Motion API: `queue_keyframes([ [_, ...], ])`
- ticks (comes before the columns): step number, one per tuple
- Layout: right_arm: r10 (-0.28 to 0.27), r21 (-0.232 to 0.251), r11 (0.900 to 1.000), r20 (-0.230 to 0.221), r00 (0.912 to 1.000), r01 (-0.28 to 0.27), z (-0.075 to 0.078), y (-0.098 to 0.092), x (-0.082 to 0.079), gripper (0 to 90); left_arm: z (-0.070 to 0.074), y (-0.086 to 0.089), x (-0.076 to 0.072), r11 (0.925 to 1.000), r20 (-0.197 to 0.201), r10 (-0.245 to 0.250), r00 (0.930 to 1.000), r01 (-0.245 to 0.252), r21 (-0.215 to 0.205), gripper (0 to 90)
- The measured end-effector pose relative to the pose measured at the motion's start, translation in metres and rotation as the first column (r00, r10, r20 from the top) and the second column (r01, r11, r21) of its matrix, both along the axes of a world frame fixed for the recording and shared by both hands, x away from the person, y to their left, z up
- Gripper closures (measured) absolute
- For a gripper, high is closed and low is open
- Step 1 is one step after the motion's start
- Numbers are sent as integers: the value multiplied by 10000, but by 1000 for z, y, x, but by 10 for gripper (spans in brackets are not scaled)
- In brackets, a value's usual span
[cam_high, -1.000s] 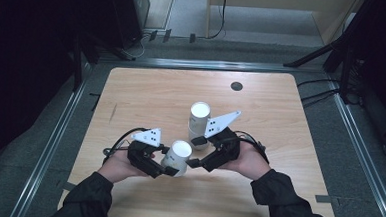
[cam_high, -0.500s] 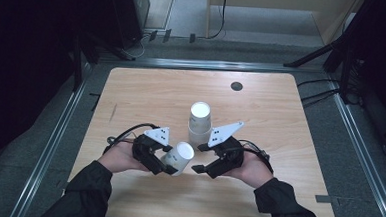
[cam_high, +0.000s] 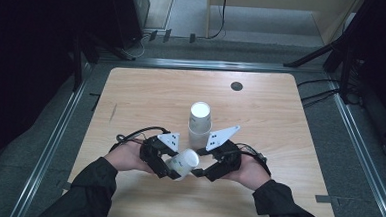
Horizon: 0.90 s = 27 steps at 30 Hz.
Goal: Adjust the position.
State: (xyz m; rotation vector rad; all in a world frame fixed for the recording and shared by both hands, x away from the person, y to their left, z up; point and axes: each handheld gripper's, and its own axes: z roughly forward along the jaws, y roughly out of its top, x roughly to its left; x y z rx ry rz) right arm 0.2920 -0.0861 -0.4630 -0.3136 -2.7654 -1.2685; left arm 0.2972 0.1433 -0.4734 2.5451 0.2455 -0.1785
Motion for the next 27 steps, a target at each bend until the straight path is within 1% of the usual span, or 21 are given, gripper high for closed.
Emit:
queue_keyframes([
  [1,58,-30,10000,60,10000,-58,-1,1,0,299,-1,-1,0,9999,-8,-90,10000,90,46,306],
  [7,342,-152,9993,-125,9993,-344,-6,7,1,296,-5,-7,-3,9986,-61,-405,9992,407,325,306],
  [9,461,-205,9987,-112,9989,-463,-7,9,1,293,-7,-10,-4,9969,-39,-614,9981,616,486,305],
  [12,596,-327,9977,-177,9981,-602,-10,13,0,289,-8,-14,-5,9962,-72,-689,9976,692,533,303],
  [15,717,-448,9964,-182,9973,-724,-12,16,-1,289,-10,-17,-6,9944,-59,-825,9966,827,665,303],
  [17,796,-527,9954,-178,9967,-805,-13,18,-1,292,-11,-18,-7,9940,-102,-822,9966,827,714,302],
  [21,869,-632,9940,-400,9954,-893,-15,20,-2,319,-11,-18,-6,9937,-137,-861,9962,868,706,301],
  [25,950,-493,9941,-394,9947,-969,-14,20,-1,346,-10,-17,-6,9943,-137,-881,9960,887,591,301],
  [27,949,-517,9939,-432,9946,-971,-13,19,-1,349,-10,-17,-6,9946,-142,-874,9961,881,544,301],
])
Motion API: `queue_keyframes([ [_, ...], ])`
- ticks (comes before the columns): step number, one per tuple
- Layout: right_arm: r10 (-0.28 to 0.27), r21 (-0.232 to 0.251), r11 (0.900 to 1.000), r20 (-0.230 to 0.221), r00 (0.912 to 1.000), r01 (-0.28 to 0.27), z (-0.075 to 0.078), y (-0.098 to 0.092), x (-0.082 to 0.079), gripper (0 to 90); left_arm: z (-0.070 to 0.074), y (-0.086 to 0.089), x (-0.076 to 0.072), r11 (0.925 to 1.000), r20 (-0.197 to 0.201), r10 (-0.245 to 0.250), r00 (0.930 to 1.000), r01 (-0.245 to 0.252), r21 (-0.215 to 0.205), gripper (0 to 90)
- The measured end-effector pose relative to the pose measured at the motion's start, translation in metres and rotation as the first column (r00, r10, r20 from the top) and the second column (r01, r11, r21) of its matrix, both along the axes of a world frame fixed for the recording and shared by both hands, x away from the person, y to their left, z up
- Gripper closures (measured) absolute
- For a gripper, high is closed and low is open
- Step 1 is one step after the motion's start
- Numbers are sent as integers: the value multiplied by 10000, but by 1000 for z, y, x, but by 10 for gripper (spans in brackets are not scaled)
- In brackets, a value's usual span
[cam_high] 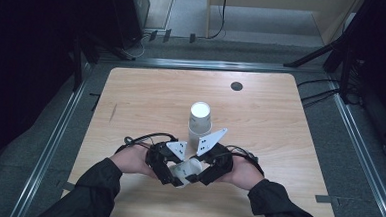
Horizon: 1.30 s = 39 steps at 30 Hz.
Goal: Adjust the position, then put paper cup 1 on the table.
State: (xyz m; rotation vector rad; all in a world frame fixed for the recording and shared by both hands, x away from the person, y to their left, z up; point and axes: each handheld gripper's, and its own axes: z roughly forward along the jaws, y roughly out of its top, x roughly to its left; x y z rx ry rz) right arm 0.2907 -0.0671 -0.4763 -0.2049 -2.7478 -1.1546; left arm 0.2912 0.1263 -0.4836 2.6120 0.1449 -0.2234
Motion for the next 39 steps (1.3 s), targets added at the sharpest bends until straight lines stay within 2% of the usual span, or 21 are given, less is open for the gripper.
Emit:
queue_keyframes([
  [3,-56,-12,10000,80,10000,56,2,0,0,348,1,2,1,9998,-51,146,9999,-147,-152,277],
  [4,-74,73,9999,221,9997,72,5,-1,0,347,2,3,2,9995,-106,196,9998,-198,-246,222],
  [5,-74,73,9999,221,9997,72,5,-1,0,347,2,4,2,9985,-185,359,9992,-366,-406,222],
  [8,-208,268,9994,253,9995,201,9,-5,1,347,5,6,3,9964,140,635,9979,-626,-575,126],
  [14,-504,651,9967,250,9984,487,18,-16,4,347,11,14,8,9855,157,1213,9925,-1186,-1210,96],
  [18,-590,822,9950,320,9977,562,22,-21,5,347,14,21,9,9742,56,1500,9887,-1468,-1711,96],
  [20,-646,941,9937,351,9973,610,24,-23,5,346,16,24,9,9664,-24,1675,9859,-1647,-1976,96],
  [23,-649,1171,9913,332,9973,606,29,-26,6,347,18,28,8,9554,-154,1983,9800,-1968,-2202,55],
  [25,-657,1314,9895,328,9973,608,32,-26,7,347,19,28,6,9514,-104,2099,9777,-2066,-2281,27],
  [30,-562,1605,9857,207,9982,522,36,-25,9,347,21,31,-1,9352,-75,2256,9742,-2187,-2786,27],
  [33,-446,1774,9833,183,9988,407,39,-22,10,347,21,34,-4,9163,-257,2443,9694,-2394,-3212,28],
  [37,-290,2034,9788,151,9995,253,43,-20,11,347,22,38,-8,9015,-215,2551,9667,-2458,-3563,53],
  [38,-252,2071,9781,146,9996,216,44,-19,11,347,23,39,-9,8948,-259,2595,9654,-2504,-3696,53],
  [39,-216,2107,9774,138,9997,182,44,-18,12,347,23,40,-9,8924,-300,2600,9651,-2520,-3743,56],
])
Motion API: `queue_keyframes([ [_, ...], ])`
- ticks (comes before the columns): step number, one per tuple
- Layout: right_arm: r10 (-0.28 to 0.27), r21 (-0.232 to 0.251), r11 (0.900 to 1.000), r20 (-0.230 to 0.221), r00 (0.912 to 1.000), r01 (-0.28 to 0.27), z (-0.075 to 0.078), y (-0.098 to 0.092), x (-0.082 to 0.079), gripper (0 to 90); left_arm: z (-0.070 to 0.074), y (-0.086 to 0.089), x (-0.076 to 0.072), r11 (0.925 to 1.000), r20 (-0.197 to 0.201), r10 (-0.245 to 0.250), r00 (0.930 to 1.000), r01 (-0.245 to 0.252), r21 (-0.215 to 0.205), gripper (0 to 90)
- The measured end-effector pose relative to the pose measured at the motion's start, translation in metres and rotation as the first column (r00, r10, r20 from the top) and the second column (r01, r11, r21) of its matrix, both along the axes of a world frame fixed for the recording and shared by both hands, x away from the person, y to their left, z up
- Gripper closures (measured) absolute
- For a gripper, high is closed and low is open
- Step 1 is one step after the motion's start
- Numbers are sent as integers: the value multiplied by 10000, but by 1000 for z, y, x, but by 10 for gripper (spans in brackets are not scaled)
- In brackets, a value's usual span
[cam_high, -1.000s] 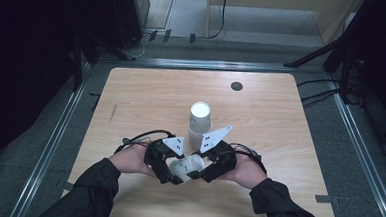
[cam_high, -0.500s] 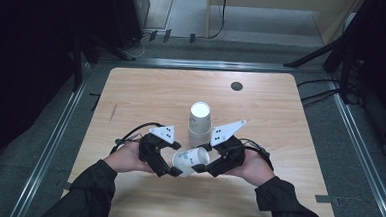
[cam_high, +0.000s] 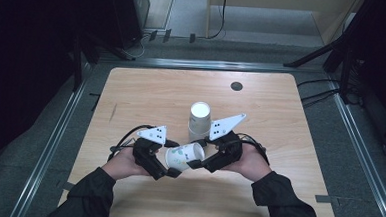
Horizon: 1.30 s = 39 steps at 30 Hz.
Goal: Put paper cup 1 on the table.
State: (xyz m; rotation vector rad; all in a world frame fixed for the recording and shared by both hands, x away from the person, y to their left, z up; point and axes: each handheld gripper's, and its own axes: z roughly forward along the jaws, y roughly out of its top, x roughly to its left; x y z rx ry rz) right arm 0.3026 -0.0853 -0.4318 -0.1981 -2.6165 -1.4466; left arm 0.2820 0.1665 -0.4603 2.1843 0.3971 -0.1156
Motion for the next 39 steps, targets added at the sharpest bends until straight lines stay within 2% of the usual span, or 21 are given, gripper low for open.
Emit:
queue_keyframes([
  [2,31,63,10000,-37,10000,-31,0,1,1,347,1,2,-1,9997,12,68,10000,-67,-224,73],
  [4,55,109,9999,-64,10000,-55,1,2,1,347,1,5,-1,9991,2,-12,10000,12,-431,140],
  [9,100,282,9996,-161,9998,-96,1,5,2,347,1,7,0,9975,-95,94,9999,-101,-697,141],
  [19,119,488,9988,-446,9989,-97,2,4,2,350,2,7,-2,9968,143,-151,9998,161,-785,225],
  [27,172,320,9994,-494,9986,-156,-1,5,2,346,2,6,-2,9986,101,-306,9995,310,-423,250],
  [29,161,333,9993,-487,9987,-145,-1,5,1,312,3,6,-1,9989,50,-328,9994,330,-333,251],
  [31,126,288,9995,-446,9989,-113,-2,6,1,256,3,8,-1,9992,51,-366,9993,367,-148,251],
  [34,51,42,10000,-173,9998,-51,-2,6,-1,256,5,11,1,9993,-45,-374,9993,374,93,251],
  [39,32,-436,9990,122,9999,-27,-6,4,-4,256,7,12,4,9959,-57,-437,9990,440,789,250],
])
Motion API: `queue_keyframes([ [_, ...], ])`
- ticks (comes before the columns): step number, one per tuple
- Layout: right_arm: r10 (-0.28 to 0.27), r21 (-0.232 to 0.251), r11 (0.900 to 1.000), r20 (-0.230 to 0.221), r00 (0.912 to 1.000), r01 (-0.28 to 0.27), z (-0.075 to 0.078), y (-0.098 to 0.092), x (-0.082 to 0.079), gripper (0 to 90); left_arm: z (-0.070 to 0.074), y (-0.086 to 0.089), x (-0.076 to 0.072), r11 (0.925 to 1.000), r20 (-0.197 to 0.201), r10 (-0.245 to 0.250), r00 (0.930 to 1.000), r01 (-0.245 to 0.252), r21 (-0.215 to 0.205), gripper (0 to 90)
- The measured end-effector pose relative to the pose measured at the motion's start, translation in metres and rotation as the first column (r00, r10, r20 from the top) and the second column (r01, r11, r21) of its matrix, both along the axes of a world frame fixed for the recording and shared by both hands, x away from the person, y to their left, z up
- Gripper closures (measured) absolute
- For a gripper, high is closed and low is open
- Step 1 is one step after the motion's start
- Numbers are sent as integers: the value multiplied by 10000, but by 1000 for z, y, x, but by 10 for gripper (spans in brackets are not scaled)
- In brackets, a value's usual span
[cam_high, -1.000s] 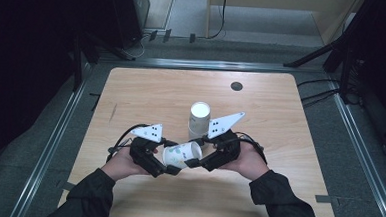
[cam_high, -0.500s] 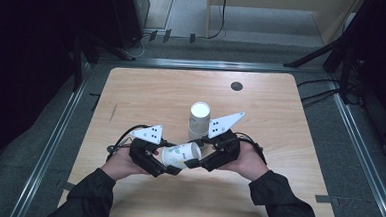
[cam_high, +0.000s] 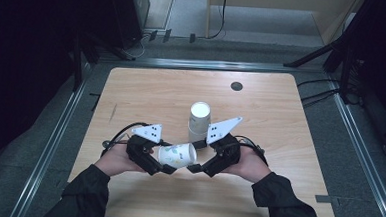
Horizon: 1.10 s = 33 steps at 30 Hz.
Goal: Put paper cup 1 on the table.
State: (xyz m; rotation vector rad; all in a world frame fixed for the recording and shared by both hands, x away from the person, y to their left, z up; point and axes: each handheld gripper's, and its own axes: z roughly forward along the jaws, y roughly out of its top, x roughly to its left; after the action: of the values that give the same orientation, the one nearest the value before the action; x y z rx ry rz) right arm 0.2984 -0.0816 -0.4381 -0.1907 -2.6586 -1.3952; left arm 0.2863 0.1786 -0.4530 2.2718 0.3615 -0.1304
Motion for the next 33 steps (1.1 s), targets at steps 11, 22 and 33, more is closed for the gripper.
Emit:
queue_keyframes([
  [11,-473,-636,9967,468,9978,503,-12,-10,-3,261,-9,-23,11,9827,-317,-650,9974,695,1715,250],
  [22,-359,-1130,9927,503,9981,414,-25,-5,-7,274,-19,-44,14,9583,-729,-1195,9902,1342,2524,249],
  [33,258,-1626,9865,527,9983,-169,-35,5,-9,313,-22,-52,11,9440,-929,-1347,9865,1562,2907,248],
])
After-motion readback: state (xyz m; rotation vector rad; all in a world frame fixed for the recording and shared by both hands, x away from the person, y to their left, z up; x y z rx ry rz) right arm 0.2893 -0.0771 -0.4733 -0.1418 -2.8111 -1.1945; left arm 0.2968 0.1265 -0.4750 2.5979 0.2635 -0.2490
